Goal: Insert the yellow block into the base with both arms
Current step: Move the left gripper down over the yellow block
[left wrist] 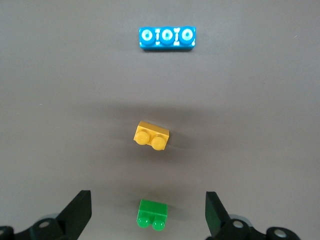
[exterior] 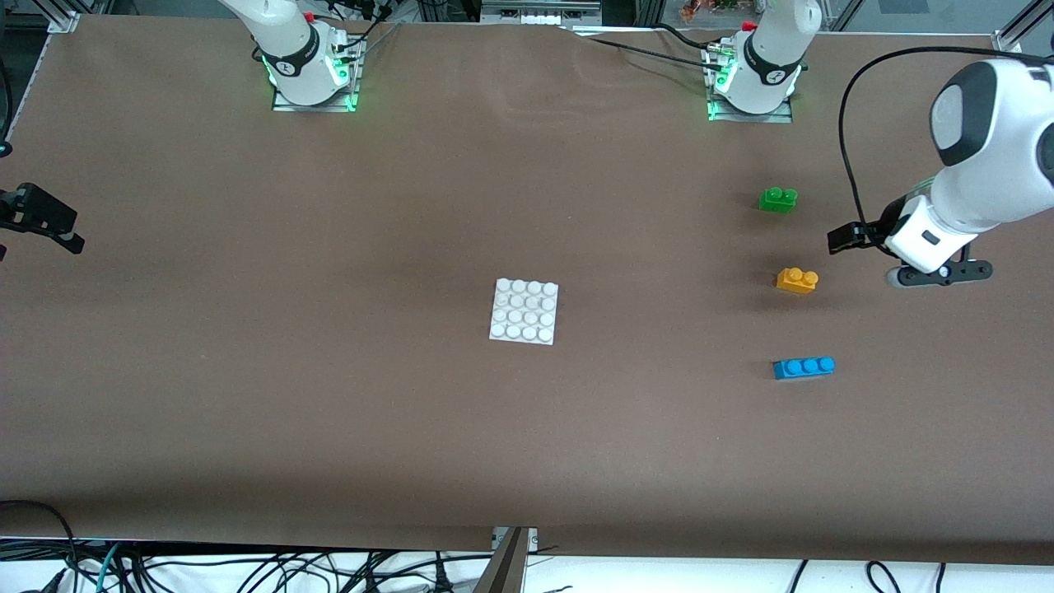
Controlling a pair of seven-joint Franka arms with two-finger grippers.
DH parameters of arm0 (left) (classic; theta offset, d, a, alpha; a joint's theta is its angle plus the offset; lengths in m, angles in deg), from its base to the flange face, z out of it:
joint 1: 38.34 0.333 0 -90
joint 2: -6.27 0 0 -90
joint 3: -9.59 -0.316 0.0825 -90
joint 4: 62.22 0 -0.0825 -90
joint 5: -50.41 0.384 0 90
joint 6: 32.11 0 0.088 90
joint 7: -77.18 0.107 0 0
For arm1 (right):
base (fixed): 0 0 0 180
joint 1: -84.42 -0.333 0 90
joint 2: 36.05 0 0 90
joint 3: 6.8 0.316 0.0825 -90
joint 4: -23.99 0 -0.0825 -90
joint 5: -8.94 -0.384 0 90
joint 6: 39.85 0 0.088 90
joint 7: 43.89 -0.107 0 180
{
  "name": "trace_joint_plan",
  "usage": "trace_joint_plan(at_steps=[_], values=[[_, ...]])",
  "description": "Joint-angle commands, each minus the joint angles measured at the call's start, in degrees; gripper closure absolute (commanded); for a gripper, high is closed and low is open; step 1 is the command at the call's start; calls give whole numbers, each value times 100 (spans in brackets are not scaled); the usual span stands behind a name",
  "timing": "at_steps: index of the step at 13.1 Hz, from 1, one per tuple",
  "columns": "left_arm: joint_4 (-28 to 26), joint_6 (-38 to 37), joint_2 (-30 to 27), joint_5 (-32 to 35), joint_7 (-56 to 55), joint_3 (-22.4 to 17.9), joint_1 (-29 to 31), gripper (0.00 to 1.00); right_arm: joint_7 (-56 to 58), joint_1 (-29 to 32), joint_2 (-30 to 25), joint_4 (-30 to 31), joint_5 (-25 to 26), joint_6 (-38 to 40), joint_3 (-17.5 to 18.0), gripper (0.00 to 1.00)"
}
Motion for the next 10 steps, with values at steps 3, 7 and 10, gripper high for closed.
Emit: trace_joint_plan(at_steps=[3,7,10], values=[[-1085,1152,-131,130,268,21,108,0,46,27,-59,12,18,127,45,0],[-1227,1909,439,51,1040,30,397,0,55,27,-32,3,44,127,45,0],[-1227,2376,923,33,1252,30,416,0,63,27,-32,3,44,127,45,0]])
